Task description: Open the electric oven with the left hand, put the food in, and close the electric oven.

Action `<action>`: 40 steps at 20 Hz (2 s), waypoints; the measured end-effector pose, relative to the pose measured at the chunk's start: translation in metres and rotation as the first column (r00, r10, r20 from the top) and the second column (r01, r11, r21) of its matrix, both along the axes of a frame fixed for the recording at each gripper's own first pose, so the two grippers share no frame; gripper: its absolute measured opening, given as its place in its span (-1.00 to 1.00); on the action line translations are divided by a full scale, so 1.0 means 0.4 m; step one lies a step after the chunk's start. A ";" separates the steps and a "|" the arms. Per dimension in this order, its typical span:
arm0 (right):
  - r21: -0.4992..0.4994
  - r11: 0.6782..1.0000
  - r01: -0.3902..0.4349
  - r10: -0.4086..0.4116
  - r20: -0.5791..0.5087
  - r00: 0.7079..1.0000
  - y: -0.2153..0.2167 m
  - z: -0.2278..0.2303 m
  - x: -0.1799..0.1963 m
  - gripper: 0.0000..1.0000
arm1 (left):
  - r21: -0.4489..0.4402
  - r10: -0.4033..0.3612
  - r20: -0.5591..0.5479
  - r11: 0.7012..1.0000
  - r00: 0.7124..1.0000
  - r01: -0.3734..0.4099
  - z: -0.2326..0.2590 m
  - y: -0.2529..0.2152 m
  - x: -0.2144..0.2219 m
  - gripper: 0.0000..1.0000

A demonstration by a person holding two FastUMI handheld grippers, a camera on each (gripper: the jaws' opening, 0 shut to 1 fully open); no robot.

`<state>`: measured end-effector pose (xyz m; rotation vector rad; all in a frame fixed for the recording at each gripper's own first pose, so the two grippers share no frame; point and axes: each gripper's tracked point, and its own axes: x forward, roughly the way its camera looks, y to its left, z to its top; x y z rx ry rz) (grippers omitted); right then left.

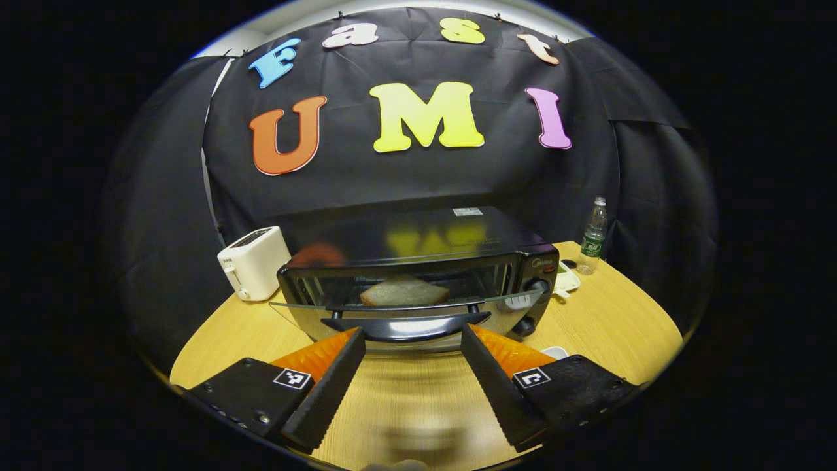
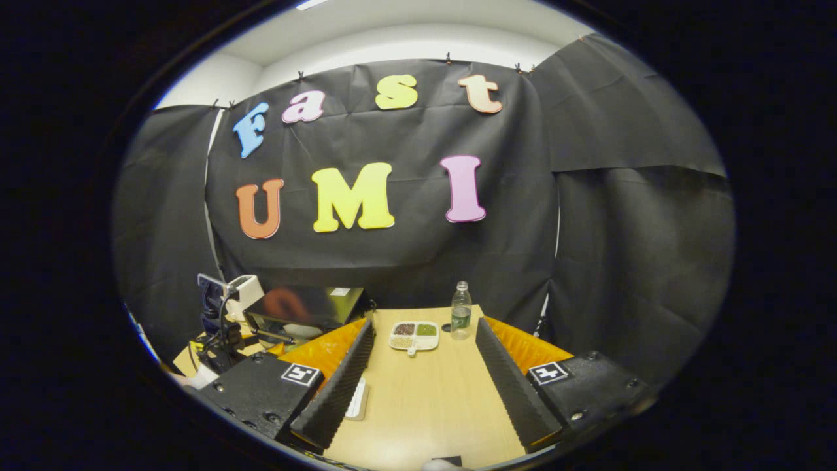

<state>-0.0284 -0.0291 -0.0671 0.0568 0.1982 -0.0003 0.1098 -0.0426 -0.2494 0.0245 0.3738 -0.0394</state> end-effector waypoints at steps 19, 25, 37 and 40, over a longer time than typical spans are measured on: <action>-0.018 1.000 -0.011 0.011 0.021 1.000 0.032 0.032 0.020 0.92 | 0.003 0.032 0.116 0.999 0.993 -0.033 0.138 0.036 0.002 0.92; -0.010 0.997 -0.083 0.084 0.088 0.993 0.132 0.095 0.030 0.92 | 0.035 0.045 0.243 0.998 0.969 -0.056 0.323 0.101 -0.191 0.92; -0.030 0.996 -0.084 0.088 0.168 0.982 0.222 0.194 0.003 0.90 | -0.114 0.133 0.375 0.989 0.917 -0.097 0.631 0.208 -0.365 0.89; -0.037 0.997 -0.074 0.080 0.190 0.978 0.228 0.225 -0.017 0.90 | -0.104 0.111 0.397 0.992 0.911 -0.076 0.673 0.201 -0.385 0.89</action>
